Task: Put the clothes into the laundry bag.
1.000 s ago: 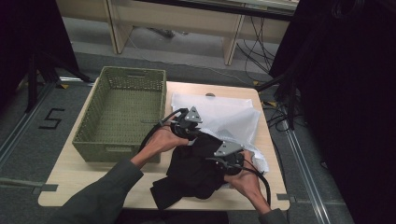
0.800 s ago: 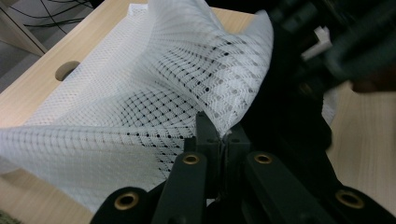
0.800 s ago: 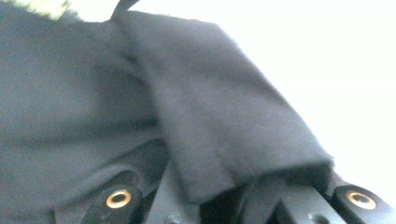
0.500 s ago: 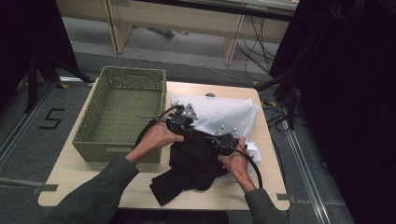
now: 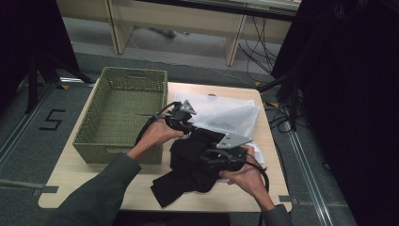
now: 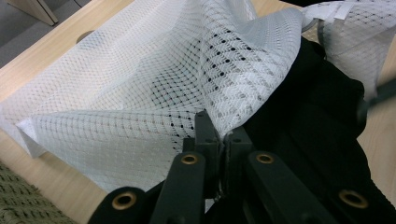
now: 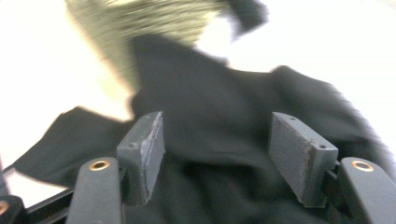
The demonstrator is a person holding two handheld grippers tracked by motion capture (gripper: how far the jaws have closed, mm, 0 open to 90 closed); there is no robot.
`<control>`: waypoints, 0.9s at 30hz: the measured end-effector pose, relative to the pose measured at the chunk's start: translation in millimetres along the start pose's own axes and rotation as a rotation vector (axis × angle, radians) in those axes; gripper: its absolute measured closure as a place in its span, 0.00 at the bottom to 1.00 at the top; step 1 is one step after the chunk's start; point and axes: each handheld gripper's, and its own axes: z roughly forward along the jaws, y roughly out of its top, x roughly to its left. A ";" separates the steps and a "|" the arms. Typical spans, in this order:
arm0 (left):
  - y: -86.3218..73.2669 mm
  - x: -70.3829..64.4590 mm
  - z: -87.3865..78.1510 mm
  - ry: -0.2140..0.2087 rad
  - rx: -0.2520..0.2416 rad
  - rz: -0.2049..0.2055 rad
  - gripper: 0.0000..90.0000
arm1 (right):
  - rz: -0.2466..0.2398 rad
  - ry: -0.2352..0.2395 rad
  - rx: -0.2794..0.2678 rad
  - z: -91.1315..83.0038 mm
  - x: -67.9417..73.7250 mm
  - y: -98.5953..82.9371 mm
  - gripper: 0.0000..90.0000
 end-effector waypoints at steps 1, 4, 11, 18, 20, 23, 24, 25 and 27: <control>0.0 0.0 0.0 0.000 0.000 0.000 0.97 | -0.007 0.013 0.008 6.5 7.8 -0.6 0.42; -0.1 2.0 0.1 0.000 0.008 0.005 0.97 | -0.026 0.060 0.049 28.5 19.7 -6.7 0.41; 0.0 3.0 1.0 -0.001 0.016 0.007 0.97 | -0.105 0.069 0.215 70.0 29.5 -33.6 0.36; 0.1 -2.2 0.4 -0.014 0.023 0.032 0.98 | -0.198 -0.015 0.223 67.8 25.4 -25.0 0.92; -0.1 -3.4 -0.4 -0.016 0.021 0.024 0.98 | -0.207 -0.071 0.185 59.5 17.6 -18.3 0.92; 0.7 -4.2 -2.1 -0.016 0.040 0.044 0.98 | -0.162 -0.194 0.108 38.0 -4.6 -2.5 0.92; 0.3 -5.7 -2.0 -0.014 0.040 0.037 0.98 | -0.182 -0.241 0.086 35.0 -15.8 1.1 0.92; 0.6 -5.9 -2.4 -0.018 0.044 0.046 0.98 | -0.168 -0.281 0.089 33.5 -25.0 2.3 0.92; 0.7 -6.7 -3.5 -0.022 0.056 0.052 0.98 | -0.131 -0.353 0.118 41.0 -50.0 -2.2 0.92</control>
